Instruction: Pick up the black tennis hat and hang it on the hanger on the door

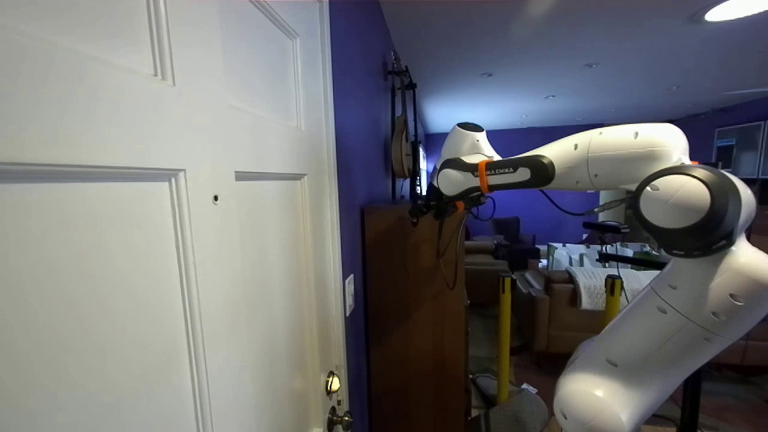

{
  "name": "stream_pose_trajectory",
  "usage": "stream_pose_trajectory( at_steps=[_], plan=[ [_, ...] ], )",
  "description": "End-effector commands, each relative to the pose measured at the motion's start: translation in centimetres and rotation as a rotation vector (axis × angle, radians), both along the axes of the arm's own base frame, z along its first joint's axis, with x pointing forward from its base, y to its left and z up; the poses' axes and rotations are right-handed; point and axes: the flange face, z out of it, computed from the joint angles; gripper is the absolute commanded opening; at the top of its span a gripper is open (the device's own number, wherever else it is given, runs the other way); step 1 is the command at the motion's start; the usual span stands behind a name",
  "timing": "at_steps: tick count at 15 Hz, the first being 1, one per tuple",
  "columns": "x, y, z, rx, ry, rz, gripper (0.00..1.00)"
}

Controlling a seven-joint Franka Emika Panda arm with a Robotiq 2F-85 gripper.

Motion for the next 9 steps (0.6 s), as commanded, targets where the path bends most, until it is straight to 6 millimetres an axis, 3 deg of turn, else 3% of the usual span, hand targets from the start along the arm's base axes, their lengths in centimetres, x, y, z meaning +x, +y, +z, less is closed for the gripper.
stream_pose_trajectory(
  at_steps=[1,3,4,9],
  plan=[
    [1.9,-3.8,2.8,0.0,-0.169,-0.075,1.0],
    [2.4,-4.7,3.6,0.008,-0.225,-0.093,1.0],
    [1.4,-3.6,2.4,-0.005,-0.169,-0.057,1.0],
    [2.3,-4.4,3.0,0.002,-0.198,-0.078,1.0]
  ],
)
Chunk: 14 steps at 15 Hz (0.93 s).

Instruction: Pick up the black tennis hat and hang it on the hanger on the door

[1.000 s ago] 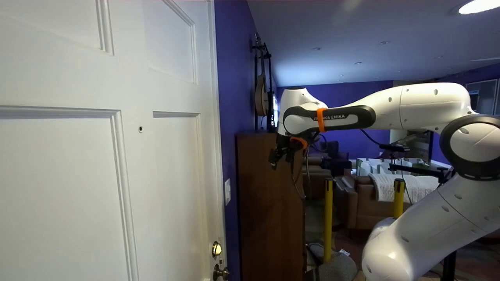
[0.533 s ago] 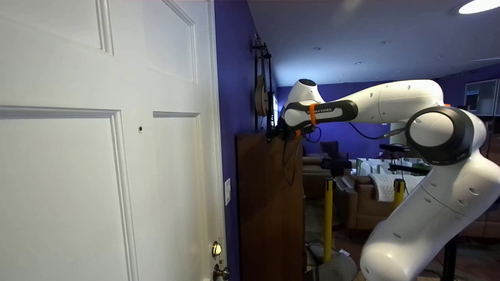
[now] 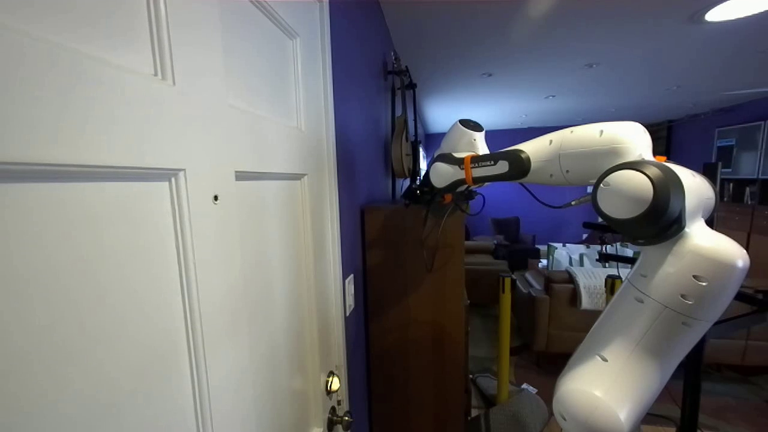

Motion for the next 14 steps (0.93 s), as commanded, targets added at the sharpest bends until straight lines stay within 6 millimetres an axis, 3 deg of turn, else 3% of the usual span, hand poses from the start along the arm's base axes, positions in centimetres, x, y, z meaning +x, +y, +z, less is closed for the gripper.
stream_pose_trajectory(
  at_steps=[1,10,14],
  plan=[
    [0.2,-0.6,0.2,-0.006,-0.014,-0.02,1.0],
    [0.6,-7.7,4.8,0.045,-0.332,-0.201,1.0],
    [1.8,-10.0,5.1,0.064,-0.396,-0.215,1.0]
  ],
)
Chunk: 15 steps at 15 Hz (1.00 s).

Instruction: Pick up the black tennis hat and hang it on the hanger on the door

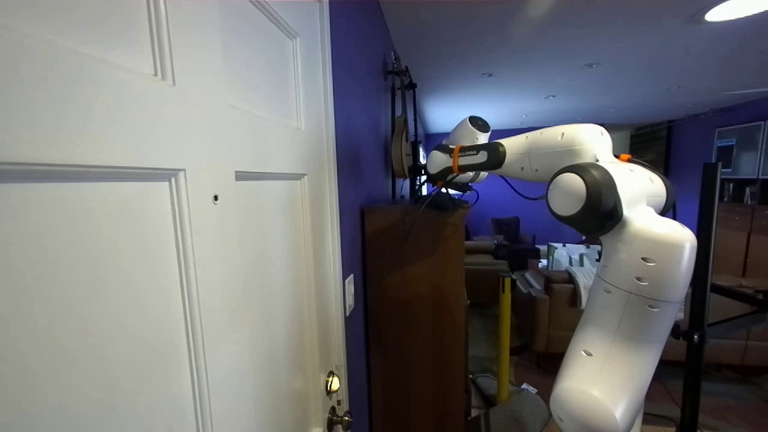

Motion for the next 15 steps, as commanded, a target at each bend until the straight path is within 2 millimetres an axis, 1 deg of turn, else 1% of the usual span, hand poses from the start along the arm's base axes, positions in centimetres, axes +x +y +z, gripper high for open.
stream_pose_trajectory(
  at_steps=[1,3,9,12,15],
  plan=[
    [1.9,-2.5,0.2,0.029,-0.06,-0.018,1.0],
    [2.7,-3.5,-0.1,0.069,-0.076,-0.019,1.0],
    [4.8,-5.8,-0.4,0.093,-0.101,-0.014,1.0],
    [5.3,-7.2,-0.7,0.105,-0.093,-0.025,1.0],
    [5.3,-8.8,-1.1,0.132,-0.073,-0.044,1.0]
  ],
)
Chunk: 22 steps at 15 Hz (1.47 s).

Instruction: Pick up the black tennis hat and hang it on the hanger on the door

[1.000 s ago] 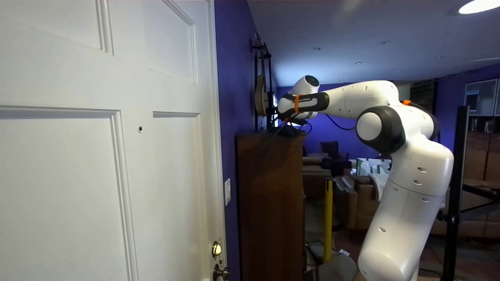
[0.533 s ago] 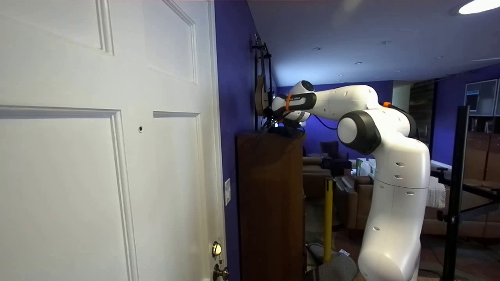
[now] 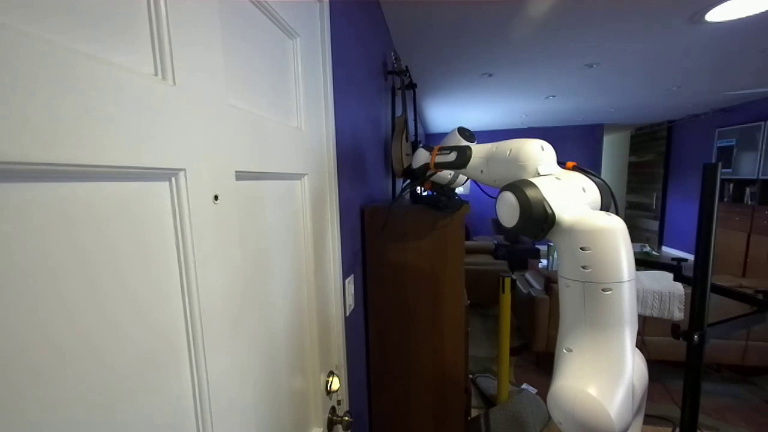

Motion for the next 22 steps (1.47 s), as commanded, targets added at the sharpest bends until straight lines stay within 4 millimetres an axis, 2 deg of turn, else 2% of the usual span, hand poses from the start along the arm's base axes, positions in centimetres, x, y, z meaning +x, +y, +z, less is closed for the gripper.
stream_pose_trajectory(
  at_steps=[1,3,4,5,7,8,11,13,16,17,18,19,21,22],
  plan=[
    [0.3,-2.4,0.3,0.024,0.014,-0.008,1.0],
    [0.2,-3.1,0.2,0.044,0.03,-0.012,1.0],
    [0.2,-3.3,0.2,0.054,0.037,-0.011,0.95],
    [0.2,-3.4,0.1,0.067,0.042,-0.003,0.74],
    [0.2,-3.5,0.3,0.088,0.049,0.009,0.69],
    [0.2,-3.5,0.5,0.094,0.048,0.017,0.63],
    [0.3,-3.2,1.0,0.119,0.045,0.045,0.39],
    [0.3,-3.0,1.2,0.133,0.051,0.058,0.27],
    [0.2,-3.1,0.9,0.164,0.077,0.071,0.05],
    [0.2,-3.2,0.7,0.172,0.089,0.07,0.01],
    [0.1,-3.3,0.6,0.174,0.1,0.067,0.08],
    [0.1,-3.3,0.5,0.179,0.109,0.067,0.34],
    [0.0,-3.3,0.2,0.19,0.116,0.073,0.37],
    [0.0,-3.3,0.2,0.193,0.118,0.076,0.24]
  ],
)
